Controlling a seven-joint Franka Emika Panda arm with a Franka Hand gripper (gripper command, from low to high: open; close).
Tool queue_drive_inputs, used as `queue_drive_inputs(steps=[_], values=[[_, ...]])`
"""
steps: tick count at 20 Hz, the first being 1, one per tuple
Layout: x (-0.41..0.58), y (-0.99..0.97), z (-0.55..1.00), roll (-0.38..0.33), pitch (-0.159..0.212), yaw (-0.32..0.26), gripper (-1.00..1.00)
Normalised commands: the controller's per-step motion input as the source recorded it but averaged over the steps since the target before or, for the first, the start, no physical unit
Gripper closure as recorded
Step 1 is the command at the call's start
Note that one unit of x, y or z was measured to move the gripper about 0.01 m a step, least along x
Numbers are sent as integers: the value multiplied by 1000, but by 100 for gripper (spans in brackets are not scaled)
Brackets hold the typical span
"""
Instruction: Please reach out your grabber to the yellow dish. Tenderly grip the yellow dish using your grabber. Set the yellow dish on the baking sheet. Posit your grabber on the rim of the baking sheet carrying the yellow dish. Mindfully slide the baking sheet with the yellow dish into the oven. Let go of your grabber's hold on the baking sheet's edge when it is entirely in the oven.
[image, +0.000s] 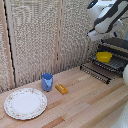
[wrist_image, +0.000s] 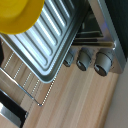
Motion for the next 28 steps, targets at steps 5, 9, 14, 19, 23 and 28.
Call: queue_drive_inputs(steps=[5, 9, 14, 19, 23, 28], values=[[0, 122, -174, -279, 181, 182, -100], [95, 196, -193, -270, 145, 177, -100], [121, 233, -180, -264, 144, 170, -100], [127, 210, -211, -273, 136, 172, -100], [104, 215, -251, -283, 141, 166, -100], [86, 243, -293, -286, 146, 158, -100]])
